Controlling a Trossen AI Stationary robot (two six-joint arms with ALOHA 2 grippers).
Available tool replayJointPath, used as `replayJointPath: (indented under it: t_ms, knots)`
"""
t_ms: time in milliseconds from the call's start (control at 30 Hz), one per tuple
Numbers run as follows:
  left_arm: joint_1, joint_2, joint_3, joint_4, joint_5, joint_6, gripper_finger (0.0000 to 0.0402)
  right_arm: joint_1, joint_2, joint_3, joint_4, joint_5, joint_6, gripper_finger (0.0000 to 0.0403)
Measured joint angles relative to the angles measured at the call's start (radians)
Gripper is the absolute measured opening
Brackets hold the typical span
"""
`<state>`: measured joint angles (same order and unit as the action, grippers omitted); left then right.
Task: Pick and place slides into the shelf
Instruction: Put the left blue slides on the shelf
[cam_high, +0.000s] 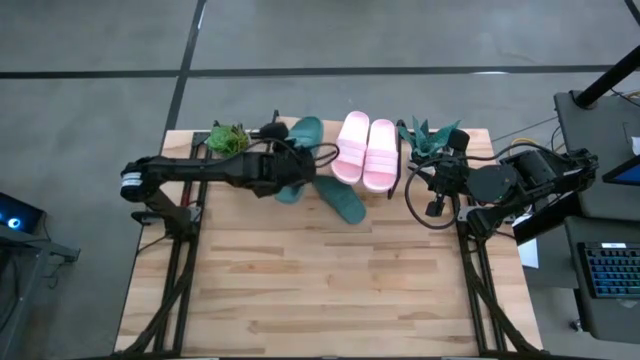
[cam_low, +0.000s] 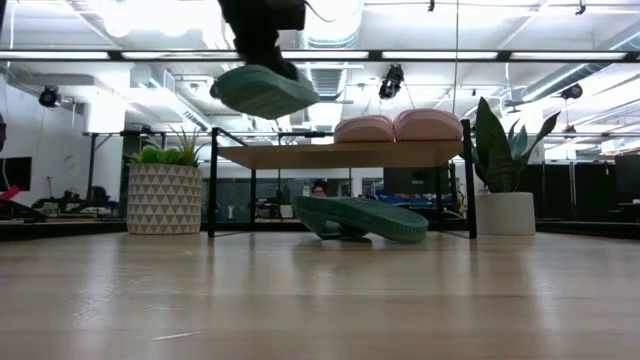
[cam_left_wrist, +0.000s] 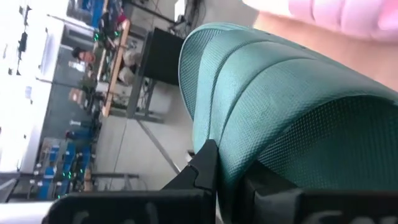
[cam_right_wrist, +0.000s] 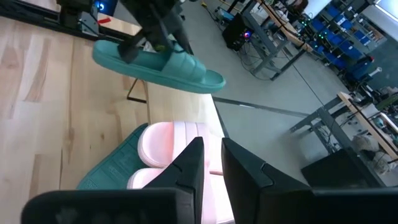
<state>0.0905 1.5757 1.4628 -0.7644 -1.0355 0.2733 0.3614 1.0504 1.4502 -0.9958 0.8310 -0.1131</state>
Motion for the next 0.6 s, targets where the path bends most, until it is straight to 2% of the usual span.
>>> replayJointPath:
  t_ms: [167,600]
  knots:
    - [0.065,0.000,0.022,0.068,0.009,0.075,0.0000,0.000,0.000,0.000,0.000,0.000,0.000,0.0048]
    - [0.214,0.037,0.004,0.075,0.019,0.074,0.0000,0.000,0.000,0.000,0.000,0.000,0.000,0.0048]
